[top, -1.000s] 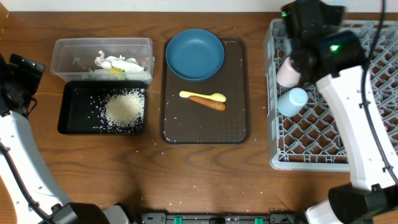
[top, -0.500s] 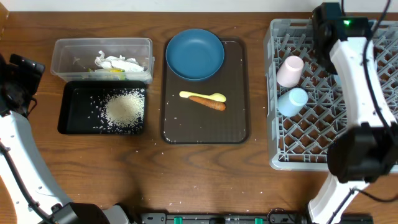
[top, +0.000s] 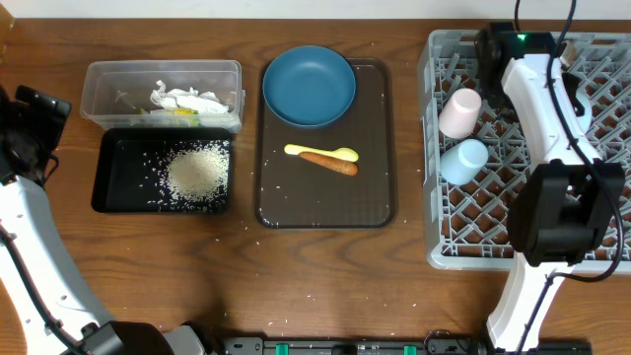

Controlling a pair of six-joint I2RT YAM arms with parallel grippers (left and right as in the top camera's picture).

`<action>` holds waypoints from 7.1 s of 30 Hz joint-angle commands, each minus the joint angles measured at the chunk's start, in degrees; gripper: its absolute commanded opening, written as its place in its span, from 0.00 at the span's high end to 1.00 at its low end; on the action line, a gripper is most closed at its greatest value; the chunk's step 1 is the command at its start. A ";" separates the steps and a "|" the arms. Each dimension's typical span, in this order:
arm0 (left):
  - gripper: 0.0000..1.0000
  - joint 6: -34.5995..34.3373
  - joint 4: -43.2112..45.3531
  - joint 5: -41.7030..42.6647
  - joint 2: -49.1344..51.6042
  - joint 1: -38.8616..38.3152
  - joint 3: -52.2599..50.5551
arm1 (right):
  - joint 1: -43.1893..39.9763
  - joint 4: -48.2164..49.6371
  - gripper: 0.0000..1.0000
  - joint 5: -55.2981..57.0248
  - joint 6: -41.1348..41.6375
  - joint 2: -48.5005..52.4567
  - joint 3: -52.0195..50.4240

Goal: Sort waste into correct bins and load items into the dishwasher rack
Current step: 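Carry the emptied bowl right to the dish rack, then lower the bowl into the rack and open the right gripper, then move the right gripper to the blue plate and grasp its edge, then lift the blue plate and stand it upright in the rack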

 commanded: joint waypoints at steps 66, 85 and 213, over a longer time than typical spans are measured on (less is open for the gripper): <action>0.00 -0.09 -0.02 -0.31 -0.20 0.24 1.14 | 6.21 -1.64 0.99 -5.57 -1.29 3.48 -0.85; 0.00 -0.09 -0.02 -0.31 -0.20 0.24 1.14 | 9.88 -7.85 0.24 -21.07 -0.42 -1.62 1.46; 0.00 -0.09 -0.02 -0.31 -0.20 0.24 1.14 | -14.36 50.07 0.99 -8.07 -66.88 -0.24 5.22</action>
